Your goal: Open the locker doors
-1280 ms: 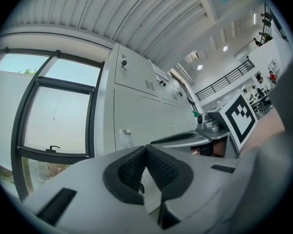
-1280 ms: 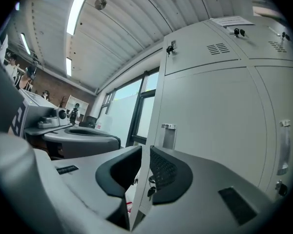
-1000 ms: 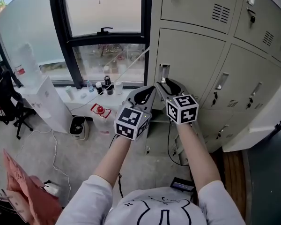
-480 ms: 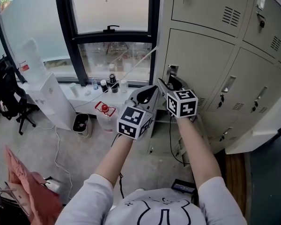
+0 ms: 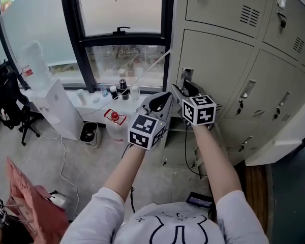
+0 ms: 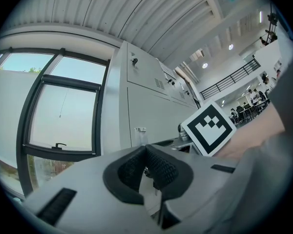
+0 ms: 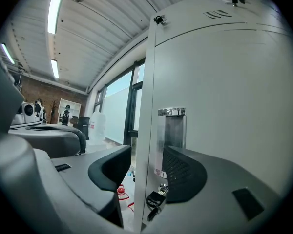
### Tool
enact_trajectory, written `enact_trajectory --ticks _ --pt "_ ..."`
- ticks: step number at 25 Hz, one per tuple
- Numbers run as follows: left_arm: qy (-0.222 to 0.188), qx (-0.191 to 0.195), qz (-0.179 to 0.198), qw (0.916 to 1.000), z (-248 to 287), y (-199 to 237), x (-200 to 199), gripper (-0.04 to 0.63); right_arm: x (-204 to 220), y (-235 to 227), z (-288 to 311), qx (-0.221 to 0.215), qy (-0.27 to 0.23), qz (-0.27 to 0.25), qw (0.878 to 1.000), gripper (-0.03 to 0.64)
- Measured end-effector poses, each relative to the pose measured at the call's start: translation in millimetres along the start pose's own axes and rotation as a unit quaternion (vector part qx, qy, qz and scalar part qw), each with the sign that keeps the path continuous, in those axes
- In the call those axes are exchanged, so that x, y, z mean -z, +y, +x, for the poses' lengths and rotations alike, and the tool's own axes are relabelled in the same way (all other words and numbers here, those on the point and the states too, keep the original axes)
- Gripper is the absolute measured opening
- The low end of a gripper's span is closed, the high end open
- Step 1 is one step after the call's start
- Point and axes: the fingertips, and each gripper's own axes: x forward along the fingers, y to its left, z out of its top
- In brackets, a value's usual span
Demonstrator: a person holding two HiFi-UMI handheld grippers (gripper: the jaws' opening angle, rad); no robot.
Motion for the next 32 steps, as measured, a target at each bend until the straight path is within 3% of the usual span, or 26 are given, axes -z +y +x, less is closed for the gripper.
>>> enact_trajectory --ticks 7,13,32 --pt "0.005 -0.006 -0.002 1.0 -5 1 3 0.004 -2 1 2 -0.02 -0.02 0.029 0.999 0.195" --pt "0.004 -0.011 -0.002 0.9999 -9 2 1 0.003 -4 8 -10 -0.027 -0.023 0.022 0.999 0.192" --pt "0.003 -0.006 -0.014 0.9999 -13 -29 2 0.003 -3 35 -104 -0.016 -0.007 -0.043 0.999 0.137"
